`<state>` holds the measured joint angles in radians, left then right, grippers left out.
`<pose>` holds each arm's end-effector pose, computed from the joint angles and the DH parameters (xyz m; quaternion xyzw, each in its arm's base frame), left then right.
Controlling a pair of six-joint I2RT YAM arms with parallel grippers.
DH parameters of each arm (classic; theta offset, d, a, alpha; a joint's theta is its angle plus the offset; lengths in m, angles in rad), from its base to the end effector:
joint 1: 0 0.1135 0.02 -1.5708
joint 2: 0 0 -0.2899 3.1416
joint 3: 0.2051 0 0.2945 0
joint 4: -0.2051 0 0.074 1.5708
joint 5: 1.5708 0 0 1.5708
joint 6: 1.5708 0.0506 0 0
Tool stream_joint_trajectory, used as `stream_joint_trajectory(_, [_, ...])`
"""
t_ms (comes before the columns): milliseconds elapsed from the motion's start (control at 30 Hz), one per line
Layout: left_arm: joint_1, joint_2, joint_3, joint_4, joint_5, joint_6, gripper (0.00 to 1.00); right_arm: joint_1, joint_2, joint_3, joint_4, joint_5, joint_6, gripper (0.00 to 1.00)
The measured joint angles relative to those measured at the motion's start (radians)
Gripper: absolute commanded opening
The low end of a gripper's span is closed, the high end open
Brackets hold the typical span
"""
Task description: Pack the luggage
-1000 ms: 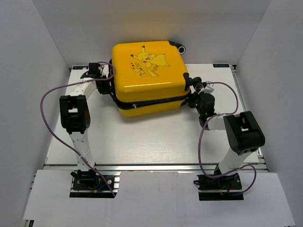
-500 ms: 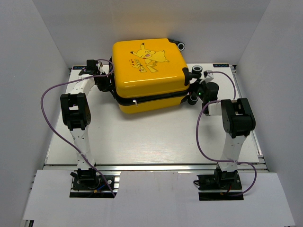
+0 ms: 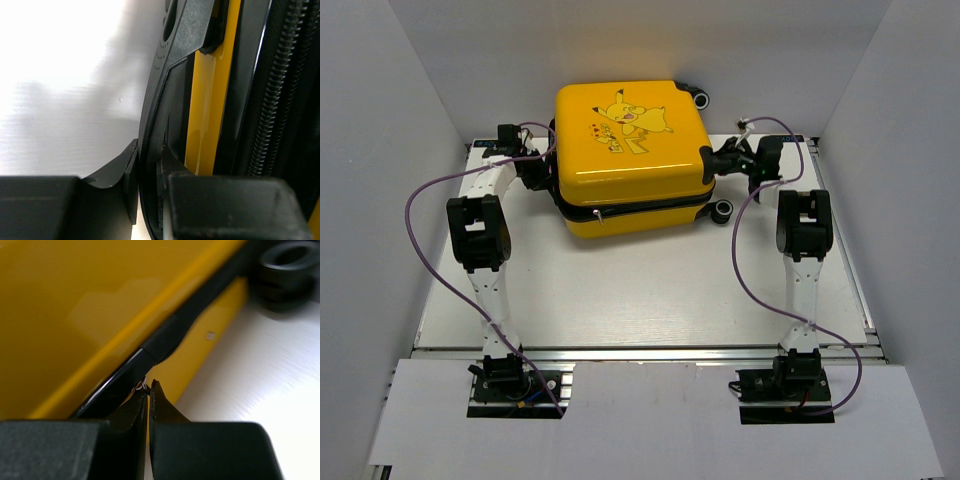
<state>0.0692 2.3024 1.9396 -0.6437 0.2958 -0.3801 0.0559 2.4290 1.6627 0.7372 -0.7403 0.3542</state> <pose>0.5696 0.0247 0.1795 -0.1716 0.9352 -0.1825 0.2501 0.5972 0.0676 0.1431 -0.1499 0.6988 0.3863 0.5831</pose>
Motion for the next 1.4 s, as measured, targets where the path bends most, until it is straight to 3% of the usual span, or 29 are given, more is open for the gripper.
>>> stream_joint_trajectory(133, [0.005, 0.016, 0.026, -0.006, -0.004, 0.014, 0.0, -0.039, 0.241, 0.403, -0.061, -0.434, -0.002, 0.0])
stream_joint_trajectory(233, [0.008, 0.023, 0.038, 0.0, -0.012, 0.029, 0.0, -0.031, 0.286, 0.477, -0.037, -0.491, -0.008, 0.0])
stream_joint_trajectory(300, [0.012, 0.026, 0.039, 0.012, -0.018, 0.037, 0.0, -0.017, 0.211, 0.327, 0.028, -0.399, -0.041, 0.0])
stream_joint_trajectory(533, [0.026, 0.028, 0.039, 0.039, -0.029, 0.079, 0.0, 0.103, -0.184, -0.308, 0.171, 0.221, -0.286, 0.0])
stream_joint_trajectory(733, [0.065, 0.05, 0.06, 0.066, 0.034, 0.164, 0.15, 0.258, -0.57, -0.776, 0.221, 0.49, -0.47, 0.0])
stream_joint_trajectory(767, [0.069, 0.048, 0.048, 0.077, 0.051, 0.182, 0.2, 0.293, -0.635, -0.841, 0.218, 0.525, -0.496, 0.0])
stream_joint_trajectory(800, [0.072, 0.04, 0.03, 0.09, 0.064, 0.199, 0.35, 0.324, -0.693, -0.896, 0.211, 0.549, -0.512, 0.0])
stream_joint_trajectory(967, [0.088, 0.005, -0.032, 0.114, 0.064, 0.248, 0.82, 0.455, -0.943, -1.134, 0.117, 0.628, -0.509, 0.0])
stream_joint_trajectory(1000, [0.09, 0.005, -0.03, 0.109, 0.063, 0.252, 0.98, 0.483, -0.986, -1.177, 0.082, 0.645, -0.502, 0.0])
stream_joint_trajectory(1200, [0.058, 0.009, 0.019, -0.002, 0.035, 0.241, 0.98, 0.574, -1.22, -1.307, -0.056, 0.755, -0.456, 0.0])
stream_joint_trajectory(1400, [0.029, -0.005, 0.034, -0.064, -0.022, 0.16, 0.98, 0.584, -1.283, -1.327, -0.118, 0.819, -0.448, 0.0])
